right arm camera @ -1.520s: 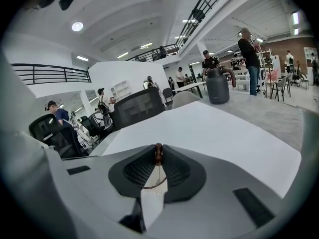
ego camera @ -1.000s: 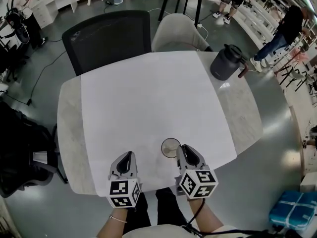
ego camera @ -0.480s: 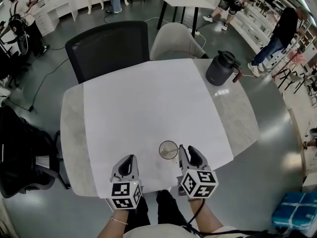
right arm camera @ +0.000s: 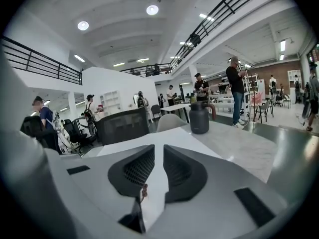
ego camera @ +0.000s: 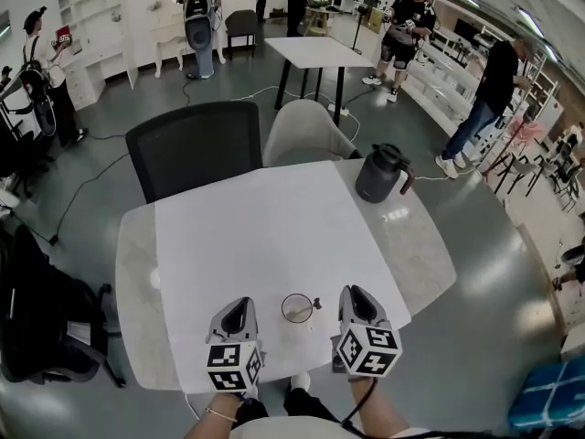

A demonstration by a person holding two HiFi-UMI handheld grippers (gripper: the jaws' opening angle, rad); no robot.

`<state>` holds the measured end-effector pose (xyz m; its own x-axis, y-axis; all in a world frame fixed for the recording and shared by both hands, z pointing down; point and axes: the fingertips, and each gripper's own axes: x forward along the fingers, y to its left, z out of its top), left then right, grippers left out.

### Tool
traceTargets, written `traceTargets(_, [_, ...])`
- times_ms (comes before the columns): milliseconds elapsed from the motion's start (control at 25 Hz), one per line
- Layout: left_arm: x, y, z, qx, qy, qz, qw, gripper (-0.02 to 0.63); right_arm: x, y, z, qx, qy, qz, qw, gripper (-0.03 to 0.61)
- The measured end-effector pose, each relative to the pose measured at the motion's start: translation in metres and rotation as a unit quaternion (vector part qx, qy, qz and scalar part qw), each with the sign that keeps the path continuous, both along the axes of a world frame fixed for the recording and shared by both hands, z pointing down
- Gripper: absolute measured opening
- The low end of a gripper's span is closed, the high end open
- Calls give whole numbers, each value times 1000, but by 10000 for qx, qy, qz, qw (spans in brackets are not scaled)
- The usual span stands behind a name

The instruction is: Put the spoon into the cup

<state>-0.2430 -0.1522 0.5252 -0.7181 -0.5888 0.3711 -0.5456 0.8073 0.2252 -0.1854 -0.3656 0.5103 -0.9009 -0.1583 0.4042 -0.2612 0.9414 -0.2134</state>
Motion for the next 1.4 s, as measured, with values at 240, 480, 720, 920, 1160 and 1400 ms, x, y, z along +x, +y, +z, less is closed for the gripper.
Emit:
traceTargets(240, [-23, -11, -37, 306, -312, -3, 9990, 18, -6, -22, -39, 349, -325, 179, 9987, 40])
traceTargets(480, [-38, -14, -54, 398, -545, -31, 9977, 18, -7, -36, -57, 411, -615, 303, 9968, 35])
traceTargets(720, [-44, -17, -57, 396, -631, 35, 9972, 18, -10, -36, -60, 531, -604, 304, 9963, 32])
traceTargets(920, [-45, -14, -55, 378, -615, 58, 9974, 18, -8, -36, -61, 564, -605, 348, 9960, 31])
traceTargets(1160, [-44, -11, -51, 353, -564, 70, 9978, 18, -5, -33, -60, 507, -605, 364, 9962, 31])
traceTargets(1400, [-41, -12, -48, 345, -516, 117, 9980, 18, -1, -32, -58, 472, -582, 387, 9964, 31])
